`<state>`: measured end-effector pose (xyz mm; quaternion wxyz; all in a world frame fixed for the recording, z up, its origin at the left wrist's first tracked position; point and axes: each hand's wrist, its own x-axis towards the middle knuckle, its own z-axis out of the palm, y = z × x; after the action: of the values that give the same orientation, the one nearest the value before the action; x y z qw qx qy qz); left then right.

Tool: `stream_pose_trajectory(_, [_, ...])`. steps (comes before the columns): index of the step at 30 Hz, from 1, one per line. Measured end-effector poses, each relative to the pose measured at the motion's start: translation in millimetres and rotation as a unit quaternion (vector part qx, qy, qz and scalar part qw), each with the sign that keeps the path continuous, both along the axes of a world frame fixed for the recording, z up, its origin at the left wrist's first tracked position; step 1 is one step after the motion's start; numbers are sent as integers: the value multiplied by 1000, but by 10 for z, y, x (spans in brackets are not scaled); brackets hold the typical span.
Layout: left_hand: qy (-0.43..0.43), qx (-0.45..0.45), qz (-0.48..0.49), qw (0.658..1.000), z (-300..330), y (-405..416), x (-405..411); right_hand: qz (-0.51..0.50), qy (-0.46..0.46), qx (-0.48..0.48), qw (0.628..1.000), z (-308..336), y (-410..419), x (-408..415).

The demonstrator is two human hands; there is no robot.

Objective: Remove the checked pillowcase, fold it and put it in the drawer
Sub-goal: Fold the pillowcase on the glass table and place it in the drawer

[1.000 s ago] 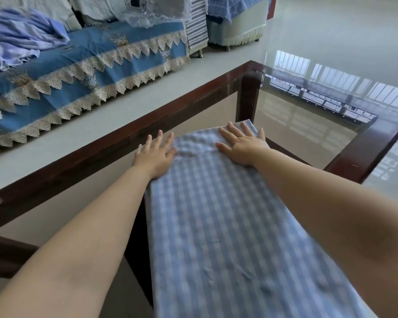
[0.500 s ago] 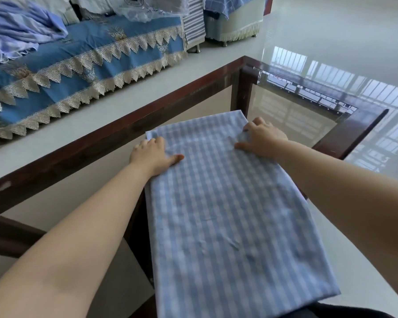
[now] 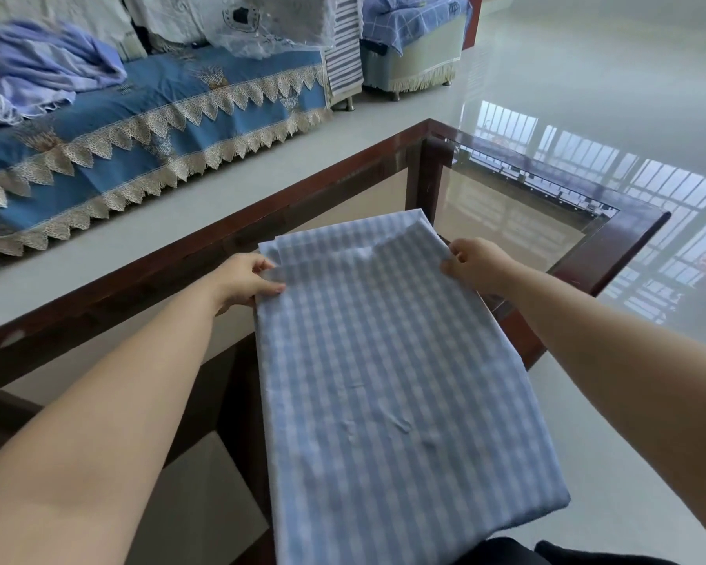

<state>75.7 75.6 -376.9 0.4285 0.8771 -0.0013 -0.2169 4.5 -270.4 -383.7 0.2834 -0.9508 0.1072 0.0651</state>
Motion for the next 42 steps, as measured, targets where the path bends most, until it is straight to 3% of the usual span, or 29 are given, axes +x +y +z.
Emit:
stream_pose_trajectory(2, [-71,-62,46,994,-28,-35,33,27,-27,-92,995,-58,95,75])
stream_pose_trajectory(7, [-173,-68,142,972,-160,-94,111,19,-44,-182,982,-85,270,321])
stream_pose_trajectory(12, [-314,-58,206,925,-86,-162,220,-24,-80,-185,979,-220,355,475])
stream_pose_trajectory(14, [-334,-9,204,920,-17,-204,292,-56,-58,-163,983,-180,352,546])
stream_pose_trajectory(16, [-342,122,168,917,14,-270,314,-68,-19,-166,984,-144,360,608])
stream_pose_trajectory(18, [-361,283,37,888,-31,-411,239,-64,15,-176,982,-121,380,653])
stream_pose_trajectory(21, [-261,393,-159,867,-260,-644,30,-83,50,-159,982,-98,382,717])
stream_pose_trajectory(23, [-181,393,-156,888,-431,-610,-13,-125,42,-129,983,-99,365,749])
stream_pose_trajectory(25, [-155,387,-125,900,-514,-521,-7,-138,-17,-132,981,-112,364,695])
stream_pose_trajectory(29, [-141,373,-107,911,-474,-532,61,92,-206,-277,934,-256,498,629])
stream_pose_trajectory(33, [-134,351,-59,925,-511,-531,136,147,-85,-240,956,-366,688,862])
stream_pose_trajectory(36, [-188,340,-13,921,-630,-497,95,154,11,-218,964,-477,671,981])
stream_pose_trajectory(39, [-205,323,1,924,-646,-453,89,133,12,-189,973,-469,616,957])
stream_pose_trajectory(42, [-228,317,0,921,-625,-459,56,97,11,-247,964,-455,547,763])
